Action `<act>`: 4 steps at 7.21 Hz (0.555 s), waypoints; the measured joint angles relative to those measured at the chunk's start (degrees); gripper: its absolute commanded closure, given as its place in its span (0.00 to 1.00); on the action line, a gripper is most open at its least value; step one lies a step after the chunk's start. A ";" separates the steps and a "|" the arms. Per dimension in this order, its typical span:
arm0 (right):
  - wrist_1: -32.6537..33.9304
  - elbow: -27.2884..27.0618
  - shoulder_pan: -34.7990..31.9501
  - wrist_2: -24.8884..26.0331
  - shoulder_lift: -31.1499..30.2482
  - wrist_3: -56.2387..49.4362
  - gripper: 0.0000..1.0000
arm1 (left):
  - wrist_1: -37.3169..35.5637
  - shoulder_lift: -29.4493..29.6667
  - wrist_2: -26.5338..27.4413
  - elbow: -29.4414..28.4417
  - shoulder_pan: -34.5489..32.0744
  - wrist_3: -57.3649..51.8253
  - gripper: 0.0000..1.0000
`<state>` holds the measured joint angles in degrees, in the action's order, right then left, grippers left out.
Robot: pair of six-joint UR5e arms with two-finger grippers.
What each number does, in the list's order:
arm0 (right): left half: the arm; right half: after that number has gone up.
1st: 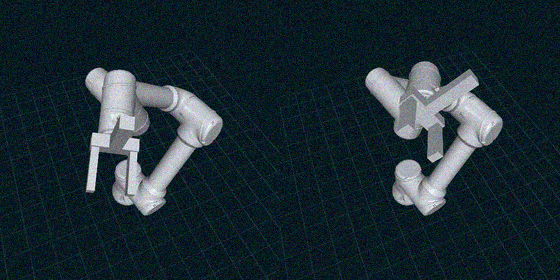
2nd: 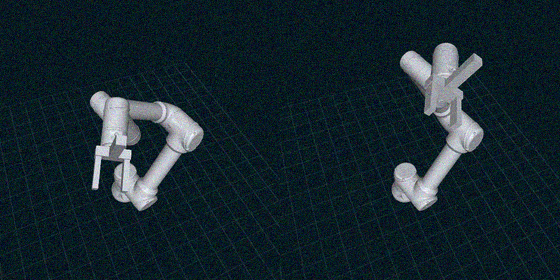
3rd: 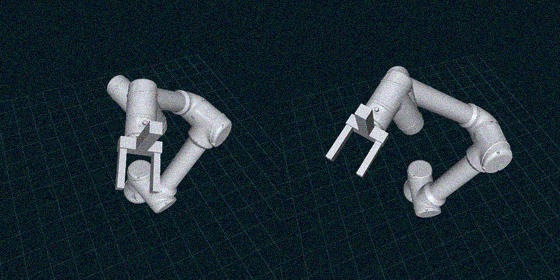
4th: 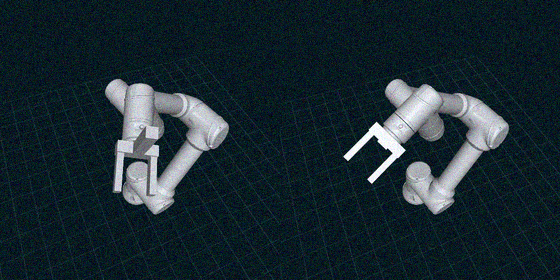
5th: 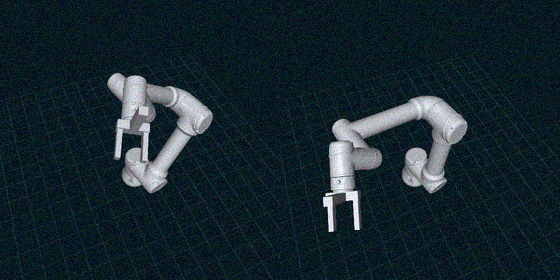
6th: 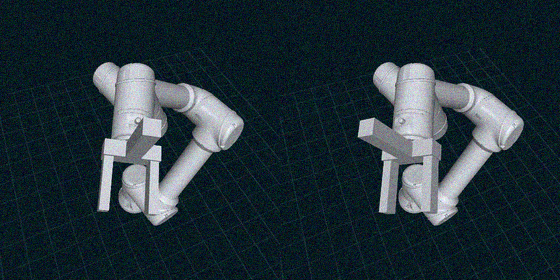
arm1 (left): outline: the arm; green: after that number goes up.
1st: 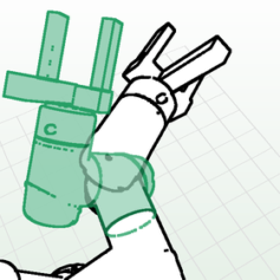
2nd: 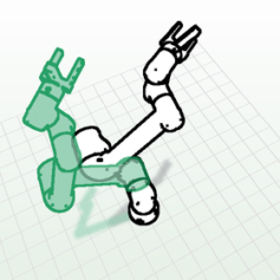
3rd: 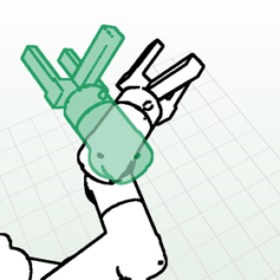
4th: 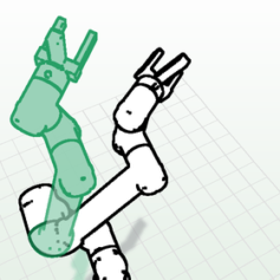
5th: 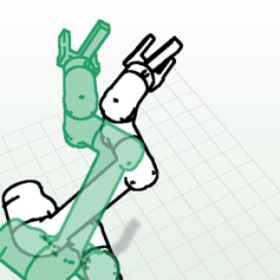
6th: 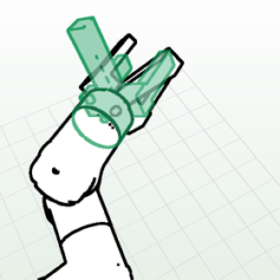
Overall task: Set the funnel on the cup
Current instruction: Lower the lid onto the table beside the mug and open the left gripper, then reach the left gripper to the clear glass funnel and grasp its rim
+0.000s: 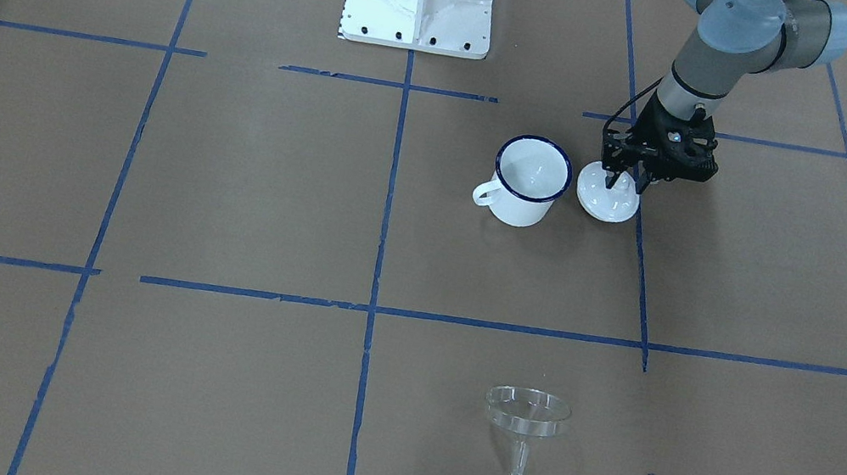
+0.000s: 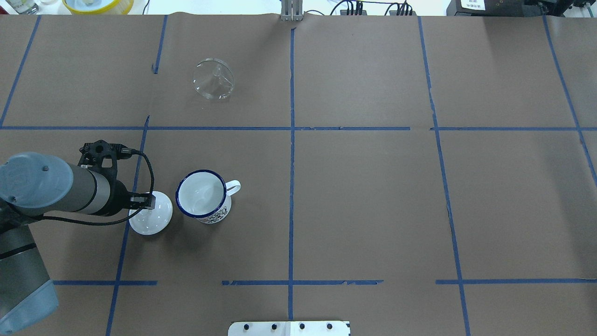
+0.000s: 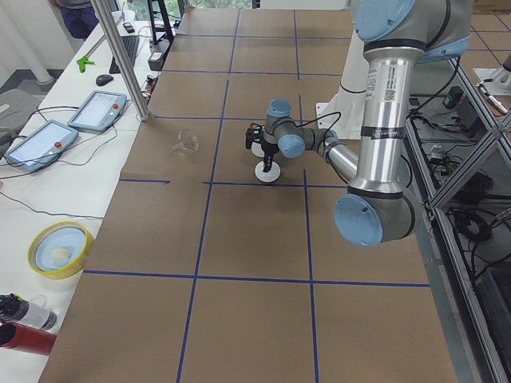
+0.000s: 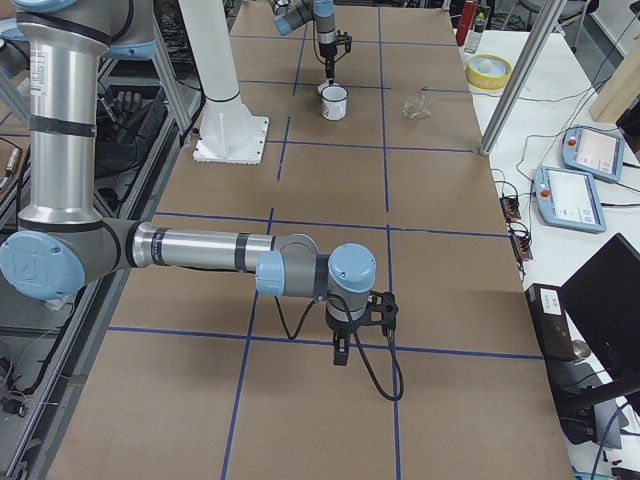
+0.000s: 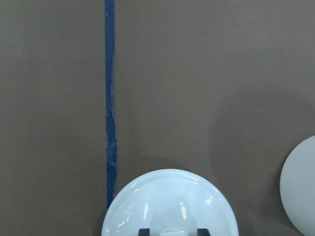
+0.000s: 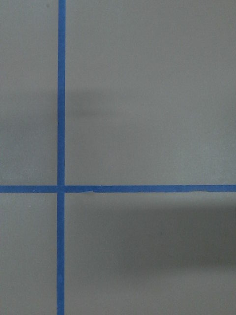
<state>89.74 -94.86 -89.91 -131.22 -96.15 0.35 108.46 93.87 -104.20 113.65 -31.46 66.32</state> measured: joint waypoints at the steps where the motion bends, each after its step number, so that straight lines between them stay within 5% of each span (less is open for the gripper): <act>1: 0.00 0.00 0.00 0.00 0.00 0.00 0.00 | 0.00 0.07 0.20 0.08 -0.06 0.07 0.00; 4: 0.00 -0.01 0.00 0.00 0.00 0.00 0.00 | -0.04 0.73 0.14 3.90 -3.91 3.35 0.00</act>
<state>89.74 -94.87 -89.91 -131.22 -96.15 0.35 108.42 94.60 -104.06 117.55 -35.37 69.67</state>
